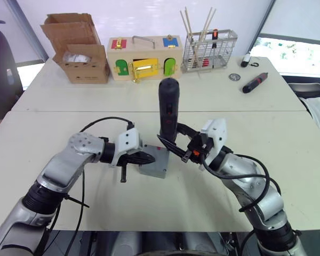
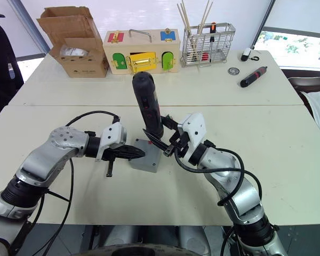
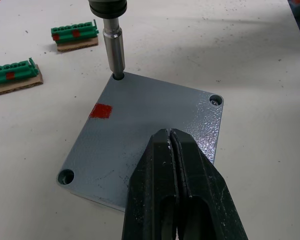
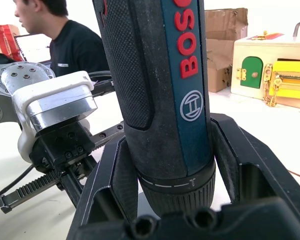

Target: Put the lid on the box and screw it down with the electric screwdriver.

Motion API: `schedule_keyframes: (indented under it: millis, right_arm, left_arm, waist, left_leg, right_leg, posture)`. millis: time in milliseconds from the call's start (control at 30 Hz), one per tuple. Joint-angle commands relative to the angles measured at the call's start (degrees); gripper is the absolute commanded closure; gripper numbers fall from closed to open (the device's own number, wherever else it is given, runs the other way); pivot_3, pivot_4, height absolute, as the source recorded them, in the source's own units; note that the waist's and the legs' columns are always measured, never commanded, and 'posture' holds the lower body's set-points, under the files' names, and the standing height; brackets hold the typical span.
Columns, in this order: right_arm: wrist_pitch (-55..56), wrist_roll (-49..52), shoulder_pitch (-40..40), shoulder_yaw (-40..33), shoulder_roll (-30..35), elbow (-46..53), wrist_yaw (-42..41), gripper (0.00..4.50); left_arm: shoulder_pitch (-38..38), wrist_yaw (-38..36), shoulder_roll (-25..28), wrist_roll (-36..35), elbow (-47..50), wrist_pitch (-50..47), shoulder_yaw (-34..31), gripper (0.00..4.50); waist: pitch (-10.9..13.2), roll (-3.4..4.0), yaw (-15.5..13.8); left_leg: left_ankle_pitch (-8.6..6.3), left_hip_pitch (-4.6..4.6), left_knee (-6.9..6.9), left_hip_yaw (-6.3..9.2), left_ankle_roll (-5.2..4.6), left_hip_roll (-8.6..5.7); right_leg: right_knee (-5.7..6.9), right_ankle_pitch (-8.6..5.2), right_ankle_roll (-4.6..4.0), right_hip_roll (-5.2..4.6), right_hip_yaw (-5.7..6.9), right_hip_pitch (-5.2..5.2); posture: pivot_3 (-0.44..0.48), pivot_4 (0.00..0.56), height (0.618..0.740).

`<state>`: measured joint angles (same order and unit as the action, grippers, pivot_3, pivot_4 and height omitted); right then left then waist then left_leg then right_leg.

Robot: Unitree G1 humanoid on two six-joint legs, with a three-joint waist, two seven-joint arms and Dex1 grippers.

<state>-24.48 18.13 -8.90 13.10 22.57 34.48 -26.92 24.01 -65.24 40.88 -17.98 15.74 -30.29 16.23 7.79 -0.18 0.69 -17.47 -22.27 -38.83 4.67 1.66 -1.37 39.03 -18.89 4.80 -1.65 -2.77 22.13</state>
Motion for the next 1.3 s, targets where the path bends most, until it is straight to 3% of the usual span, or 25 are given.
schedule_keyframes:
  millis: [33, 233, 533, 733, 933, 1033, 1133, 1300]
  right_arm:
    - [-3.19, -1.24, 1.79, 1.07, 0.88, -2.54, -0.05, 2.72]
    - [-4.87, 0.47, 0.49, -0.71, 0.65, -0.66, 0.38, 2.72]
    - [-22.71, 23.11, -16.39, -16.58, 2.44, 6.92, 2.44, 2.72]
    - [-30.11, 38.0, -28.91, -26.87, 4.16, 2.32, 8.33, 2.72]
    - [-38.07, 38.18, -32.58, -28.28, 6.02, -1.77, 20.91, 2.72]
    - [-44.85, 43.8, -36.87, -32.64, 11.19, -7.51, 22.24, 2.72]
    - [-50.92, 43.94, -39.78, -36.38, 20.26, -14.3, 22.06, 2.72]
    - [-65.63, 43.89, -31.13, -33.46, 41.46, -22.14, 9.94, 2.72]
  left_arm:
    - [-0.89, -0.12, 0.2, 1.4, -1.24, -0.35, 1.73, 4.5]
    - [-0.81, -0.17, 0.23, 1.2, -1.52, -0.19, 1.52, 4.5]
    - [1.0, -1.45, -0.25, 0.06, -4.06, -0.39, 0.47, 4.5]
    - [3.7, -0.99, -1.23, -5.47, -4.11, -5.2, -4.71, 4.5]
    - [7.09, -0.87, -3.67, -7.89, -5.16, -6.47, -5.8, 4.5]
    - [9.76, -1.35, -5.47, -9.61, -4.6, -6.86, -5.99, 4.5]
    - [12.52, -2.98, -6.14, -9.32, -3.17, -5.28, -4.21, 4.5]
    - [12.56, -5.99, -5.62, -7.41, 2.09, -2.31, 0.63, 4.5]
  waist:
    - [0.0, 0.0, 0.0]
    - [0.0, 0.0, -0.02]
    - [0.25, 0.3, 0.01]
    - [0.67, 0.35, 0.08]
    - [0.68, 0.33, 0.11]
    - [0.71, 0.36, 0.07]
    - [0.77, 0.35, -0.08]
    - [0.78, 0.35, -0.08]
  left_leg:
    - [0.0, 0.0, 0.0, 0.0, 0.0, 0.0]
    - [0.0, 0.0, 0.01, 0.0, 0.0, 0.0]
    - [0.0, -0.13, 0.02, 0.01, 0.0, 0.0]
    - [0.0, -0.2, 0.11, 0.01, 0.0, 0.0]
    - [0.06, -0.26, 0.52, -0.07, 0.11, -0.01]
    - [0.13, -0.66, 0.51, -0.09, 0.21, -0.03]
    - [0.34, -1.21, 0.44, -0.1, 0.56, -0.04]
    - [0.09, -1.2, 0.63, -0.11, 0.12, -0.01]
  right_leg:
    - [0.0, 0.0, 0.0, 0.0, 0.0, 0.0]
    - [-0.02, 0.0, 0.0, -0.01, 0.0, -0.01]
    - [-0.03, 0.0, 0.0, -0.04, -0.01, 0.14]
    - [-0.06, 0.0, 0.0, -0.04, -0.01, 0.26]
    - [-0.3, 0.0, 0.0, -0.13, -0.05, 0.41]
    - [-0.28, 0.01, 0.0, -0.14, -0.05, 0.78]
    - [0.0, 0.01, 0.0, -0.15, -0.02, 1.36]
    - [-0.49, 0.01, 0.0, -0.11, 0.01, 1.15]
  posture:
    - [0.0, 0.15, 0.74]
    - [0.0, 0.15, 0.74]
    - [0.0, 0.15, 0.74]
    - [0.0, 0.15, 0.74]
    - [0.0, 0.15, 0.74]
    - [0.0, 0.15, 0.74]
    - [0.0, 0.15, 0.74]
    - [0.0, 0.15, 0.74]
